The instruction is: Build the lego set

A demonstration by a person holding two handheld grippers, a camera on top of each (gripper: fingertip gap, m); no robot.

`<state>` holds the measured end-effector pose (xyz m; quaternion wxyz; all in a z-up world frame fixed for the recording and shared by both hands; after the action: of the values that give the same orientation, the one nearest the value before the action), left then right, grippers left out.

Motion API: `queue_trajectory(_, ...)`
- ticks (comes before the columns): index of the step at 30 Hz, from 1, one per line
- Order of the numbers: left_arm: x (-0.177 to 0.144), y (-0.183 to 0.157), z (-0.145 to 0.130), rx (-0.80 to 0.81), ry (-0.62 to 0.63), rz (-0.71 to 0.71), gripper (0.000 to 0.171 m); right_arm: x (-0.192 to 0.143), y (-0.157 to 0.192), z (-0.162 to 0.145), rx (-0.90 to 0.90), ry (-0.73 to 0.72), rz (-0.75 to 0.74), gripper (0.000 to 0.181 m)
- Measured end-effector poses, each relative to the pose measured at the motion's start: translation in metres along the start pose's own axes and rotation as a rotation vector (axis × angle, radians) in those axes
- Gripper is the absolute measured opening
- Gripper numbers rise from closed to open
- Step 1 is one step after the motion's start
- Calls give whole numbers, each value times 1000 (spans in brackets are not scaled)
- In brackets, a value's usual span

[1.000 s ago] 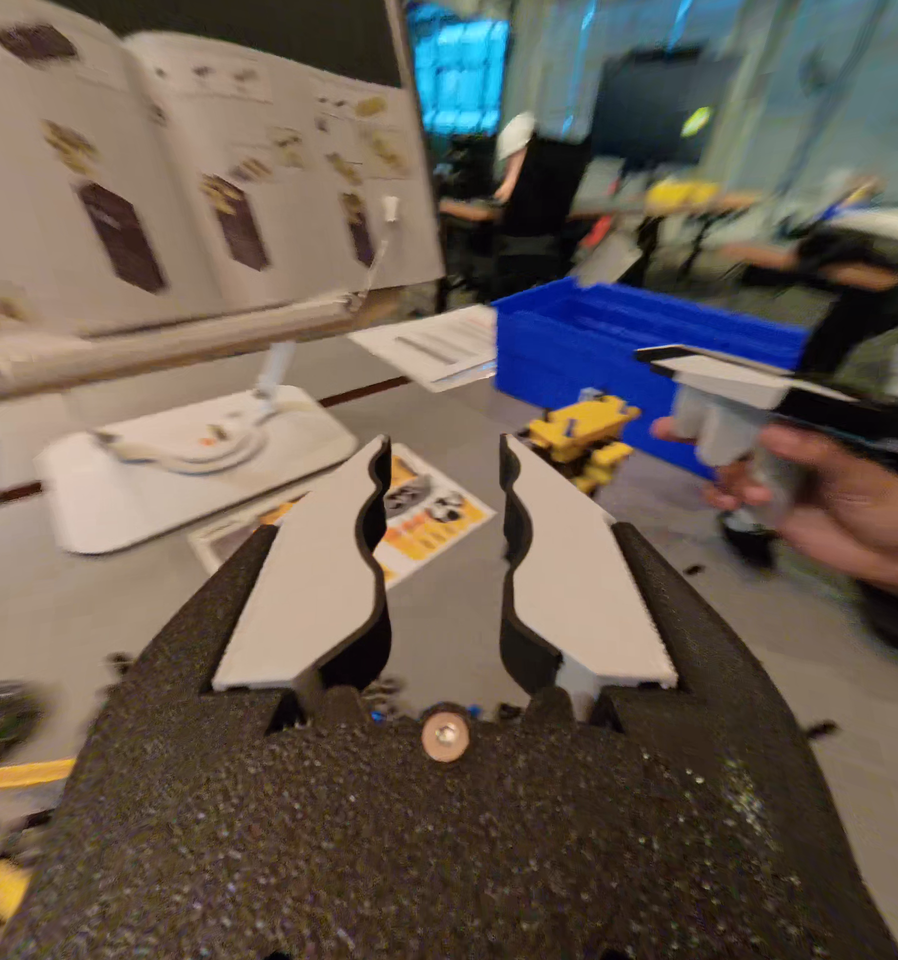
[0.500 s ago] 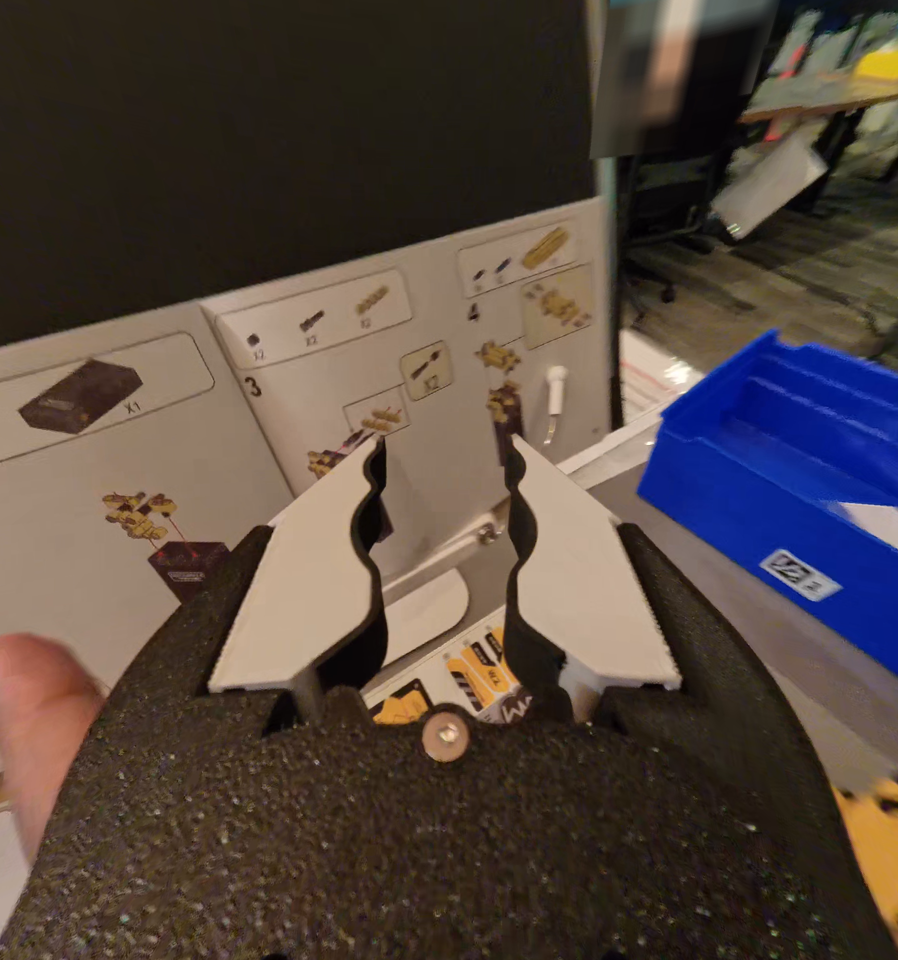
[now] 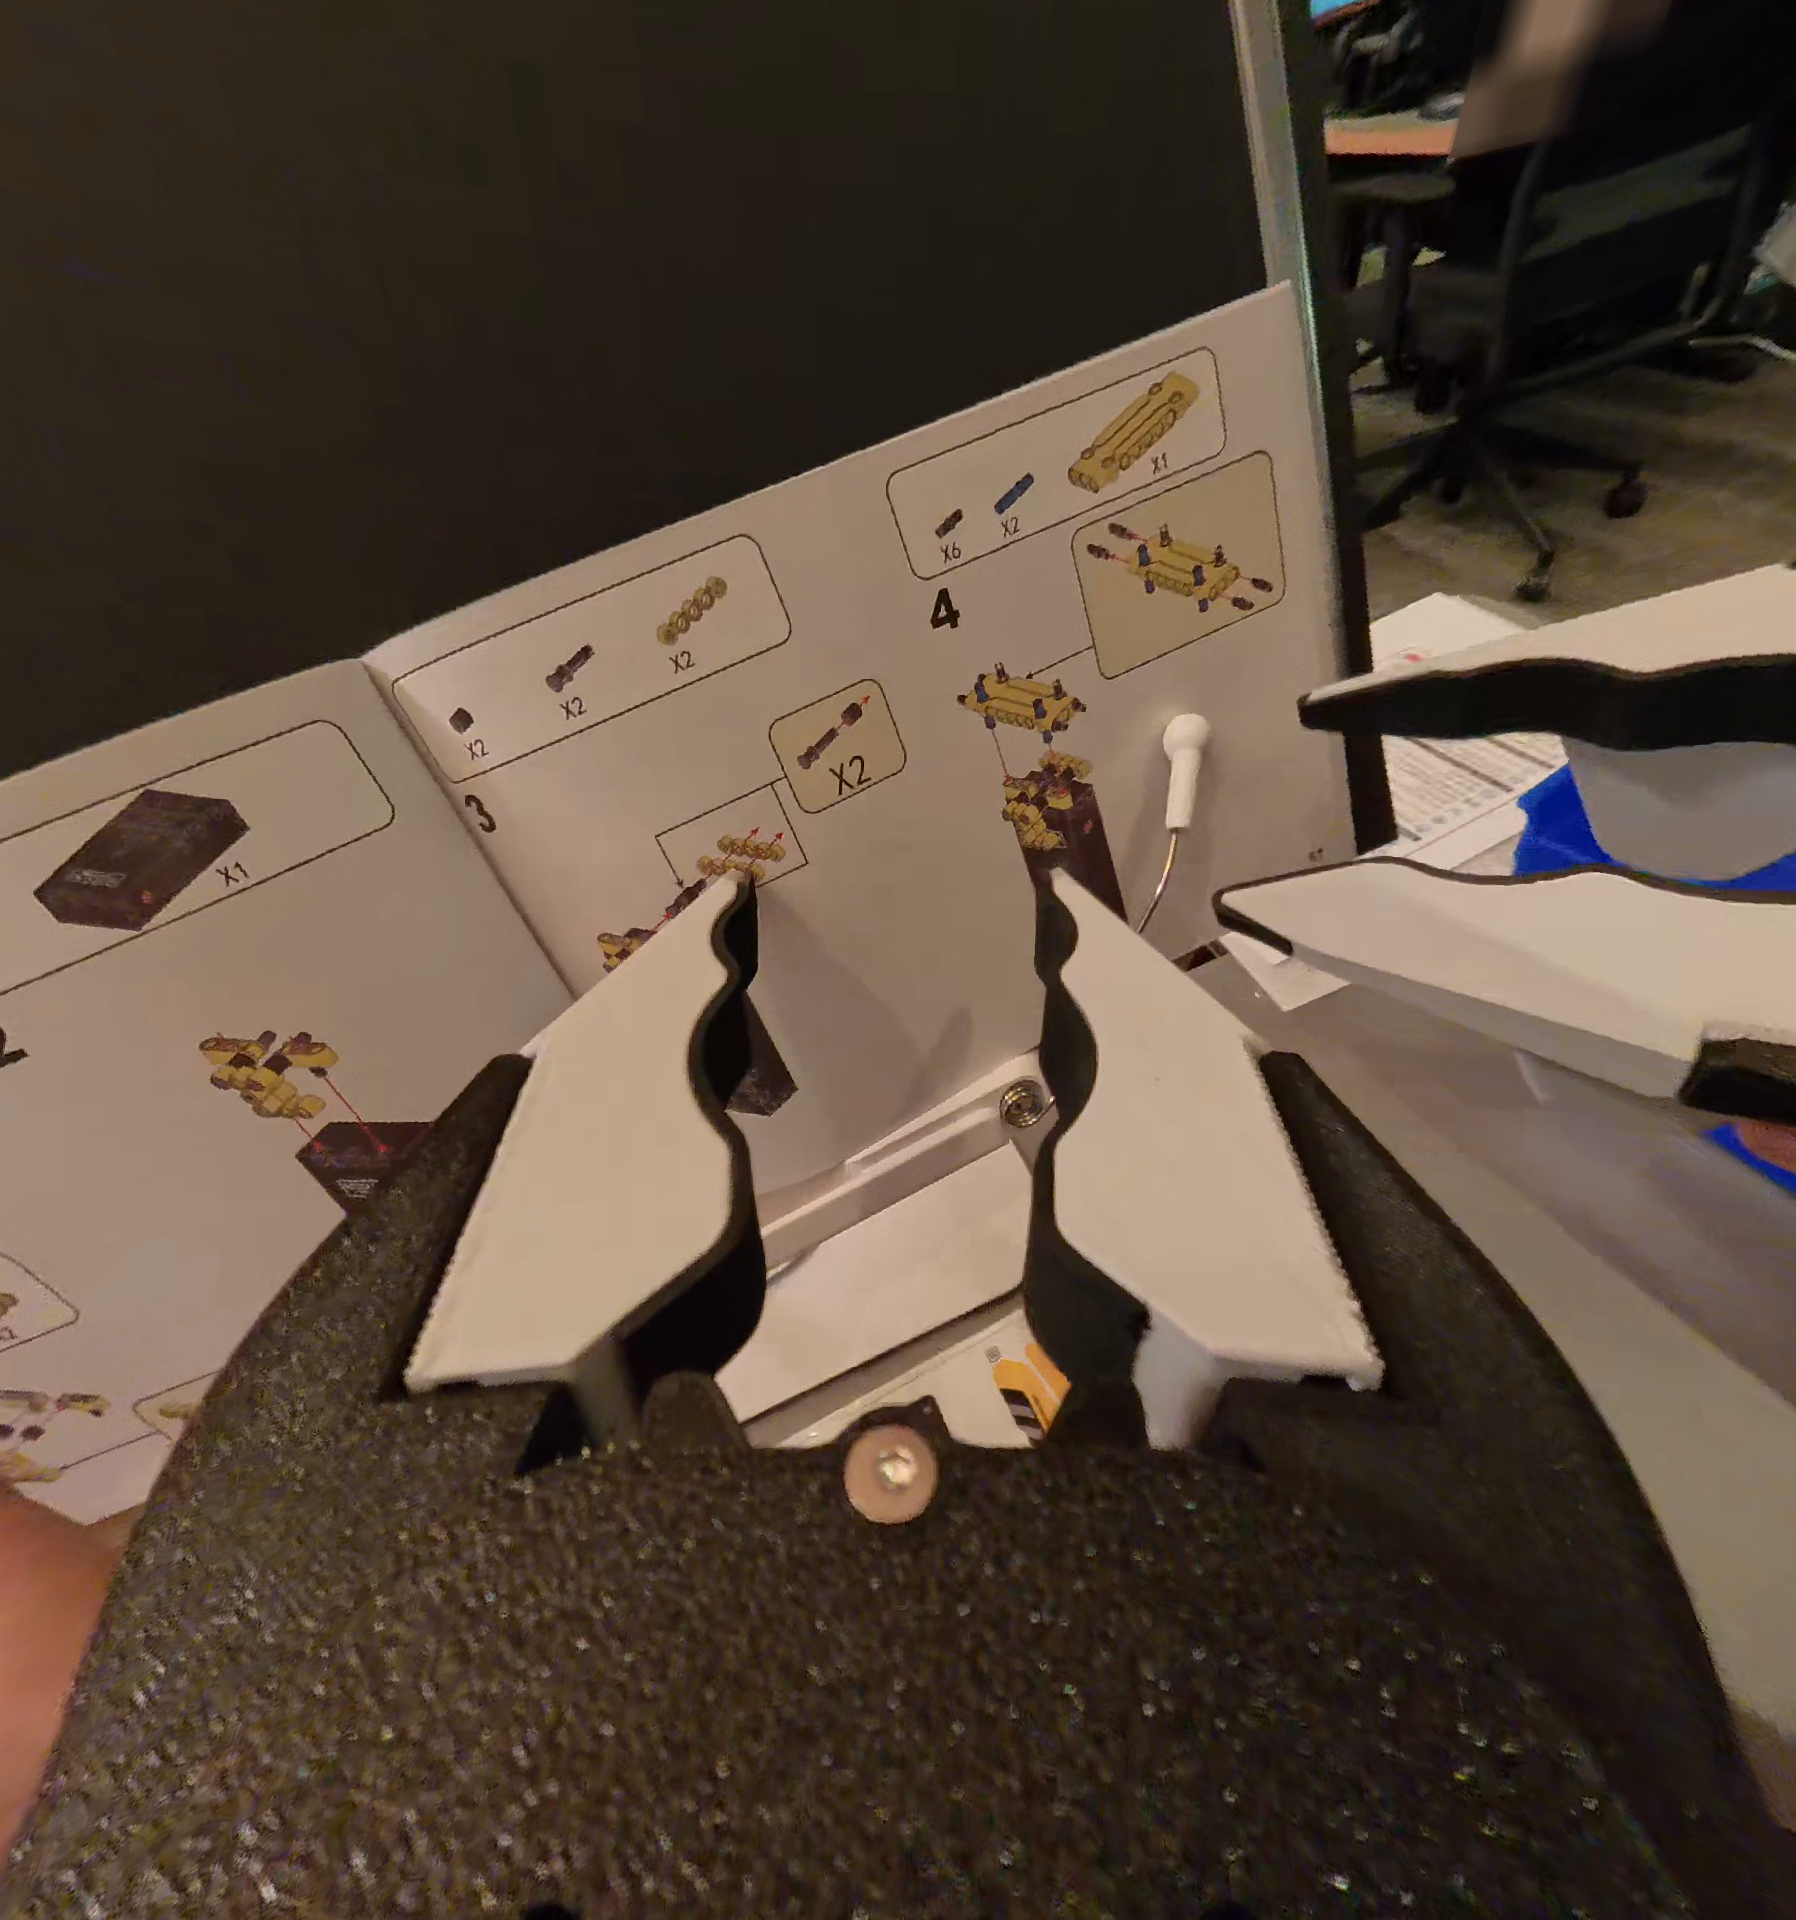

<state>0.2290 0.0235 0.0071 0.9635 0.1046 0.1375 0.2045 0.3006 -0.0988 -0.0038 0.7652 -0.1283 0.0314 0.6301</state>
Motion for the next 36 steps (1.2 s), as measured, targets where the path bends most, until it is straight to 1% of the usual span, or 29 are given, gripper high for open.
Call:
queue_trajectory(2, 2, -2, 0, -4, -3, 22, 54, 4, 2, -1, 47, 69, 7, 39)
queue_trajectory(4, 5, -4, 0, 11, 1, 48, 54, 12, 2, -8, 97, 182, 26, 40)
queue_trajectory(5, 5, -5, 0, 21, 0, 60, 54, 15, 2, -9, 110, 205, 27, 40)
queue_trajectory(8, 5, -6, 0, 39, -26, 93, 54, 22, 0, -3, 150, 160, 50, 40)
queue_trajectory(11, 8, -6, -1, 71, -40, 125, 54, 28, -3, -1, 179, 145, 71, 39)
queue_trajectory(12, 9, -7, -2, 75, -43, 133, 54, 28, -6, -1, 169, 145, 52, 33)
queue_trajectory(13, 11, -8, -3, 81, -42, 142, 54, 28, -8, -2, 160, 142, 42, 23)
queue_trajectory(16, 12, -12, -3, 102, -55, 185, 54, 27, -11, -4, 211, 119, 79, 19)
queue_trajectory(19, 7, -15, -3, 133, -99, 214, 54, 25, -13, -6, 259, 105, 125, 16)
queue_trajectory(24, 7, -16, -5, 161, -90, 216, 55, 21, -16, -8, 305, 99, 167, 13)
queue_trajectory(29, 17, -15, -3, 108, -45, 184, 58, 19, -15, -6, 296, 102, 180, 11)
queue_trajectory(31, 23, -14, -4, 117, -54, 189, 56, 19, -15, -6, 288, 105, 175, 11)
queue_trajectory(36, 24, -16, -6, 131, -71, 203, 56, 19, -16, -7, 274, 106, 169, 11)
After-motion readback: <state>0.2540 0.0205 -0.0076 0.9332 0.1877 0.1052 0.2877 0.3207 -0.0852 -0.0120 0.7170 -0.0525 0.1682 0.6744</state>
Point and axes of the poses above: each gripper's, where its closed fingertips meet, x out along the fingers, z out of its top, y = z × x across the jaws, the point moved 9 cm from there along -x, back along the fingers, and after that the axes turned 11 degrees about z, right-handed, at the moved point
